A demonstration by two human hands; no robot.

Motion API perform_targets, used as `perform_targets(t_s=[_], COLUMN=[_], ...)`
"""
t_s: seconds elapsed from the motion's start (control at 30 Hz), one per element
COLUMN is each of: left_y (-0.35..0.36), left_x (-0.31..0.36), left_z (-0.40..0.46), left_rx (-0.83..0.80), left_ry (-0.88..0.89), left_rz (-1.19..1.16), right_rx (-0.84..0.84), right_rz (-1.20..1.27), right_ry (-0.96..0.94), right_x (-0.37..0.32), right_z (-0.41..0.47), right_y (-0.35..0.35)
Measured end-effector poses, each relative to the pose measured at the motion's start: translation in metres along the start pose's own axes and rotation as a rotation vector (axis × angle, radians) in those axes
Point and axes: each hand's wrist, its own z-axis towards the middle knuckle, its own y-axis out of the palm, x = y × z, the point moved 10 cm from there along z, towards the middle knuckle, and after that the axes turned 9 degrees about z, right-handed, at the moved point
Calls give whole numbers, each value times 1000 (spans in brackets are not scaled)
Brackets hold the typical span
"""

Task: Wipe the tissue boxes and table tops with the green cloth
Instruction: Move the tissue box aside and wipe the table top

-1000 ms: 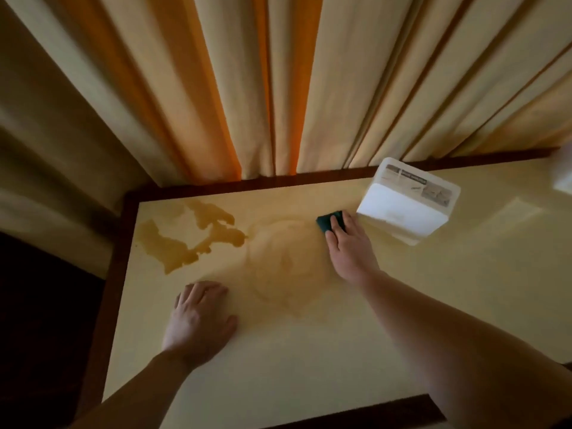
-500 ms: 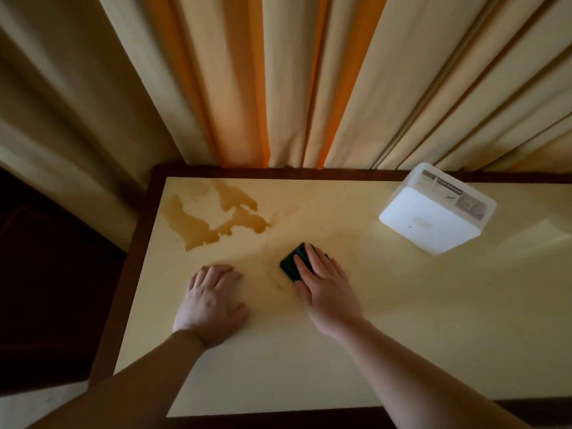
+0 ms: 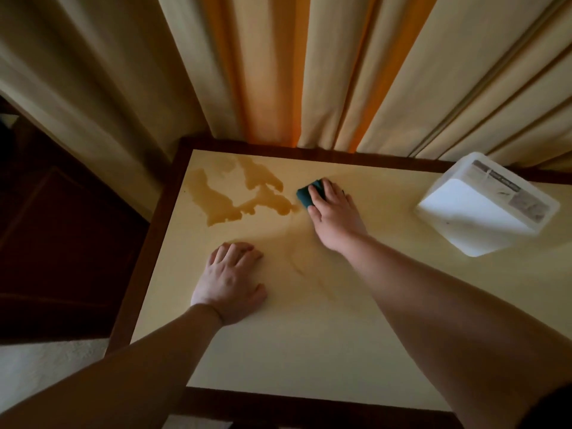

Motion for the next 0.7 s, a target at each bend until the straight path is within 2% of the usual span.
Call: perform_targets(t_s=[0.13, 0.23, 0.37, 0.5, 0.57, 0.7], left_y=[2, 1, 0, 1, 2, 2], left_x=[1, 3, 4, 4, 3, 2], left_z=[-1, -1, -1, -1, -1, 0], left_rx=[-17, -16, -24, -22, -20, -11], left_ry=[0, -1, -25, -19, -19, -14], left_rz=[30, 39, 53, 61, 58, 46], right_rx=[3, 15, 30, 97, 122, 57], right_rz=[4, 36, 65, 68, 48, 41], right_ry=[-186, -276, -154, -35, 10, 41], right_x=[-32, -23, 33, 72, 71, 29], right_z=[-39, -89, -127, -105, -76, -25], right_y=[23, 31, 23, 1, -8, -4])
